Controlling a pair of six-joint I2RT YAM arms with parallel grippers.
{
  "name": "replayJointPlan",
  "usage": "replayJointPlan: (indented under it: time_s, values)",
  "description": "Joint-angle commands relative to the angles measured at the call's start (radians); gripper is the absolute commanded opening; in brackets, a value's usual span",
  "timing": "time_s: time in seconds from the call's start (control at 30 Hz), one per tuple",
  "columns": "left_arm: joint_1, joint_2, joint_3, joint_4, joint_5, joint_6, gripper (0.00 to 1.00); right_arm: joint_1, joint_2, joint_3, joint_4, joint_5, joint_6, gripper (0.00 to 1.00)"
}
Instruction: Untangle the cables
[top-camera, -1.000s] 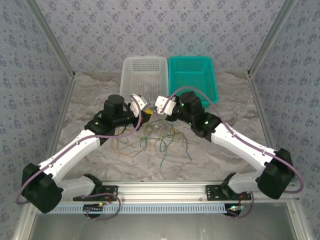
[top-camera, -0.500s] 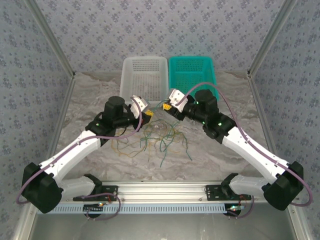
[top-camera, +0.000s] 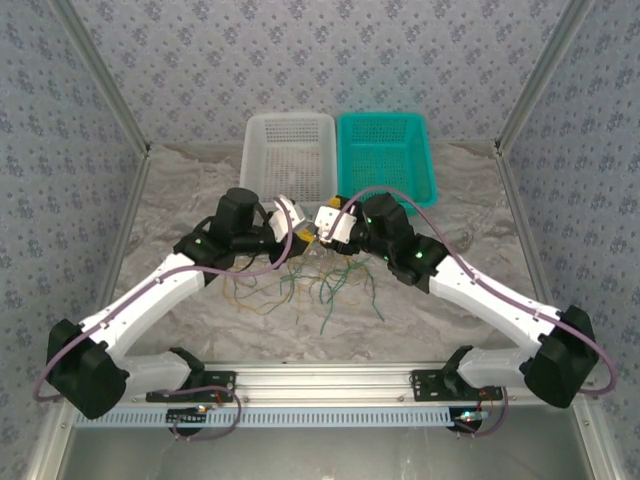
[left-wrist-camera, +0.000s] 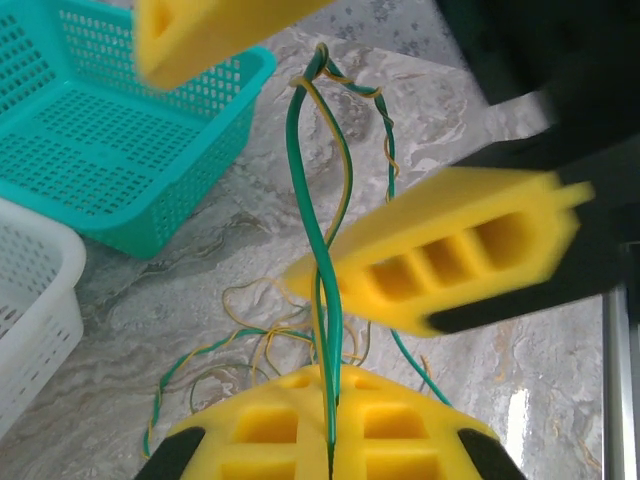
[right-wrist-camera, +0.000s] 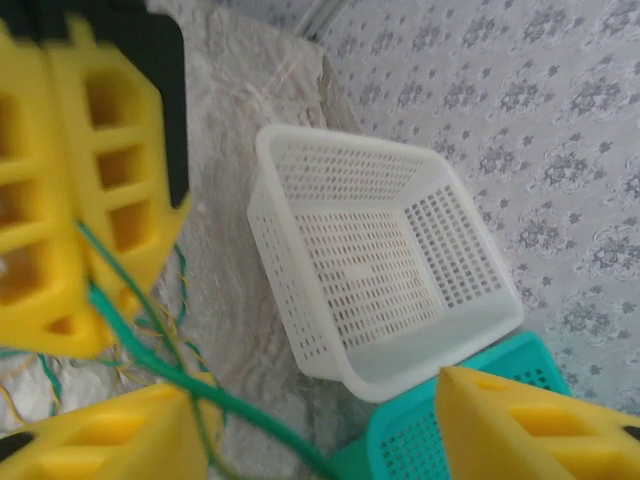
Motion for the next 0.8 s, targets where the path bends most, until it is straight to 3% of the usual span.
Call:
replayJointPlan:
  time_s: [0.0,0.1,0.13,0.17,0.2,0.23,0.27,0.33,0.37,0.5,0.6,0.77]
  values:
    - [-0.014,0.008,0.046,-0.048,0.033,0.046,0.00,0.006,0.054,0.103,-0.080,0.027,-0.070,0.46]
    - [-0.014,-0.016,0.022,-0.007,-0.015,0.038,0.00,0.004,0.082,0.129,-0.120,0.031,-0.078,0.07]
    - [-0.013,-0.030,0.003,0.024,-0.044,0.030,0.00,0.002,0.084,0.137,-0.131,0.023,-0.072,0.02]
    - [-0.012,-0.050,-0.024,0.071,-0.094,0.014,0.10,-0.003,0.082,0.144,-0.141,0.014,-0.057,0.00]
    - [-0.011,-0.074,-0.060,0.130,-0.152,-0.007,0.39,-0.011,0.078,0.150,-0.147,-0.004,-0.031,0.00]
    - [-0.008,-0.096,-0.092,0.187,-0.208,-0.023,0.51,-0.021,0.075,0.157,-0.154,-0.023,-0.002,0.00]
    - [0.004,-0.127,-0.134,0.258,-0.251,-0.049,0.56,-0.041,0.071,0.158,-0.164,-0.047,0.046,0.00]
    - [0.059,-0.192,-0.250,0.464,-0.259,-0.132,0.58,-0.089,0.057,0.206,-0.174,-0.113,0.154,0.00]
    - [0.099,-0.222,-0.314,0.590,-0.241,-0.202,0.71,-0.123,0.053,0.212,-0.163,-0.150,0.228,0.00]
    - [0.202,-0.224,-0.432,0.921,-0.153,-0.421,0.67,-0.206,0.042,0.210,-0.097,-0.400,0.502,0.00]
    - [0.210,-0.176,-0.416,1.026,-0.085,-0.492,0.65,-0.222,0.058,0.189,-0.028,-0.523,0.651,0.00]
    - [0.209,-0.120,-0.368,1.154,-0.032,-0.563,0.64,-0.245,0.075,0.180,0.034,-0.596,0.800,0.00]
